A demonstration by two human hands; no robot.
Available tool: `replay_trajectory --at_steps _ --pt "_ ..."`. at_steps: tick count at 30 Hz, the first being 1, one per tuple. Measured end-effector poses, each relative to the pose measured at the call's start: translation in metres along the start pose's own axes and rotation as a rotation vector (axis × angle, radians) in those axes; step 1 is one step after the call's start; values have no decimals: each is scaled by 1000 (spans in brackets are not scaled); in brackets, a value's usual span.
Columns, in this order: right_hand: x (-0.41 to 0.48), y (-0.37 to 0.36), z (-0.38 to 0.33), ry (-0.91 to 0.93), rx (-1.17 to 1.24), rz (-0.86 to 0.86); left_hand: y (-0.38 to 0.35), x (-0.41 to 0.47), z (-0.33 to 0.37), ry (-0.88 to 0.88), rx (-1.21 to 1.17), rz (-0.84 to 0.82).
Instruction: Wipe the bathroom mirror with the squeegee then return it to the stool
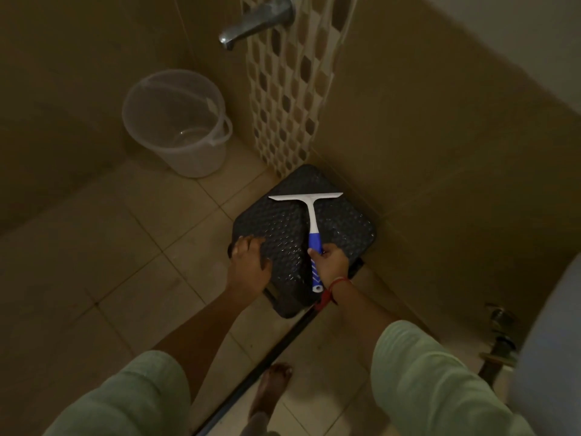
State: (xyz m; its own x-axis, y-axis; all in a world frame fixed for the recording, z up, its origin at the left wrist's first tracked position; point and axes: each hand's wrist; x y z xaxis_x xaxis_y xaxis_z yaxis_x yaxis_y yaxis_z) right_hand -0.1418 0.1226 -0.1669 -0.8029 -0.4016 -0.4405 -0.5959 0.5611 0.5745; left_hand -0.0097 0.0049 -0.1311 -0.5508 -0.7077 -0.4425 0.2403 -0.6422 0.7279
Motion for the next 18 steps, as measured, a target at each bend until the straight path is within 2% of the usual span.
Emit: replay_trajectory --at_steps 7,14,18 --pt "-1 -2 2 -79 55 14 -9 -4 3 -16 44 -24" --pt "-25 18 -16 -36 101 49 -8 -22 19 -35 71 -36" --pt "-58 46 -43 13 231 84 14 -46 43 -36 4 -14"
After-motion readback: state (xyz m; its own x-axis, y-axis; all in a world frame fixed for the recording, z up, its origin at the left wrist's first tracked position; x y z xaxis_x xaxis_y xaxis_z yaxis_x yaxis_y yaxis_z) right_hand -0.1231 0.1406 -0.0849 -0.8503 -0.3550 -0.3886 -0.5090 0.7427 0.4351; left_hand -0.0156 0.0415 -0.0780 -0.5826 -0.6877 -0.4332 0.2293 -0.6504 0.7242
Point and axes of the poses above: each hand's wrist, its own x-axis towards the middle knuckle, its own y-axis out of the back of the hand, z = x × y, and after that the axes turned 11 degrees about y, right-handed
